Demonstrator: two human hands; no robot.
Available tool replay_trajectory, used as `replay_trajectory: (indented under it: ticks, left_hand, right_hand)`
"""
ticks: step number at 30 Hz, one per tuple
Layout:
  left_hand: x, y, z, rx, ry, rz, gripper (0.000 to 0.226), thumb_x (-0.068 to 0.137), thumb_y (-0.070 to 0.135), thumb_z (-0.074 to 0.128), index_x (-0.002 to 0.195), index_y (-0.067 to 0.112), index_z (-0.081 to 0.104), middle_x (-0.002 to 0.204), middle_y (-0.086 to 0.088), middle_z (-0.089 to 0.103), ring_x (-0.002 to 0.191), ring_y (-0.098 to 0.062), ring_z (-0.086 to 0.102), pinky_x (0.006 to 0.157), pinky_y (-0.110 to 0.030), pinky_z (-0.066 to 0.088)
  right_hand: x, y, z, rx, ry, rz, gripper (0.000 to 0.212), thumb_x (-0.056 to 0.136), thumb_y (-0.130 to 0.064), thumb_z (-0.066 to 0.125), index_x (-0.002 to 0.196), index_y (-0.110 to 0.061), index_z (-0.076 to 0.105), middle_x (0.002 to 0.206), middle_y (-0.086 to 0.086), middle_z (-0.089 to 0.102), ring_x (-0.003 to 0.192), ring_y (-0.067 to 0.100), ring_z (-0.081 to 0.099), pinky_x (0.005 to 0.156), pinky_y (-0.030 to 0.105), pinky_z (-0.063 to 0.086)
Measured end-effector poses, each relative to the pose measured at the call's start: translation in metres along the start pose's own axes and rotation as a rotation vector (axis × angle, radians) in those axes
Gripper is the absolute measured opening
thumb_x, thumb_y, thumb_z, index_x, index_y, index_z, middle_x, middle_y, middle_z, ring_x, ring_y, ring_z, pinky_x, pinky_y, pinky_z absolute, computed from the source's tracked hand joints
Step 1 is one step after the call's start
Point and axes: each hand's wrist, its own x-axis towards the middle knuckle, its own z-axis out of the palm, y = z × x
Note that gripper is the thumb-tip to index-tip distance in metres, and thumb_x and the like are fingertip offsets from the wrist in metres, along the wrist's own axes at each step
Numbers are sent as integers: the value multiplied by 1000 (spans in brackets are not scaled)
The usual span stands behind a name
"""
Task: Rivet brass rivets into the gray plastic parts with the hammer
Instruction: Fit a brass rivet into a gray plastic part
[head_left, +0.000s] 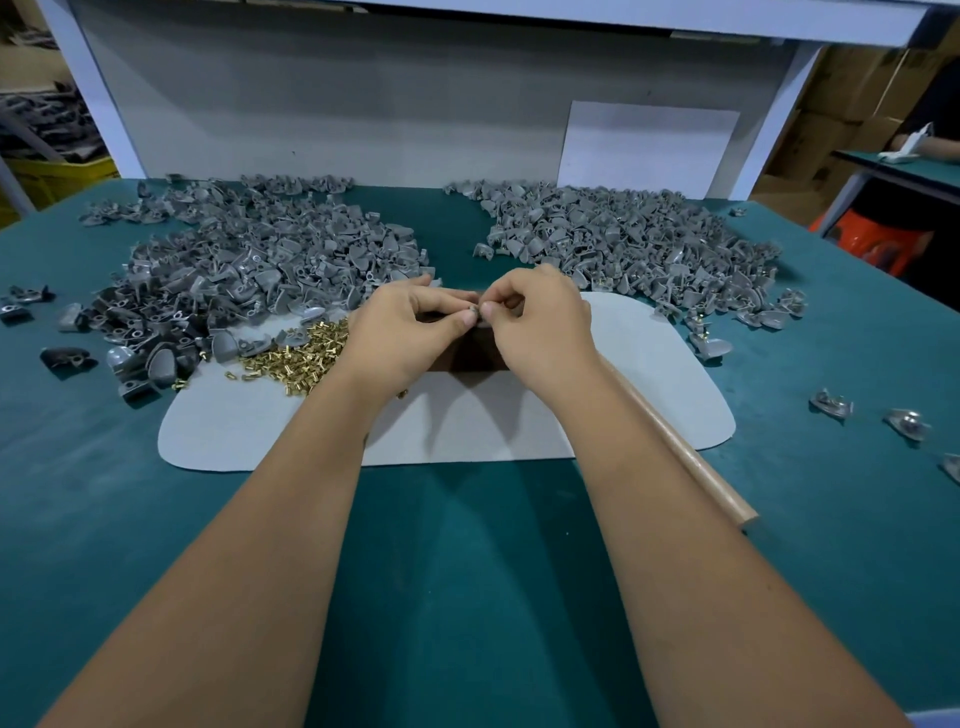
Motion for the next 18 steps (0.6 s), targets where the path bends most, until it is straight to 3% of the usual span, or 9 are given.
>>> replay_trajectory:
  ticks: [3, 6, 18]
  left_hand:
    - [-1, 1, 1, -9, -11, -4, 14, 90, 18, 70, 101, 24, 76, 116, 9, 70, 136, -8, 40, 116, -31, 25]
    - [-1, 2, 1, -17, -12, -11, 14, 90, 19, 70, 100, 28, 74, 115, 10, 70, 135, -7, 41, 115, -29, 26]
    - [-2, 4, -1, 24, -12, -18, 16, 88, 26, 72, 87, 42, 72, 110, 18, 70, 135, -6, 41, 119, -45, 22]
  right_hand:
    - [-2, 1, -4, 105, -13, 44, 31, 85, -16, 64, 63, -35, 52, 89, -3, 52, 97, 25, 56, 92, 46, 43]
    - [-2, 2, -7, 97, -28, 19, 25, 86, -13, 63, 68, -30, 56, 90, 2, 56, 95, 26, 55, 90, 47, 43]
    - [-3, 0, -7, 233, -34, 108, 13, 87, -14, 63, 77, -22, 65, 88, 2, 61, 86, 21, 57, 91, 48, 45]
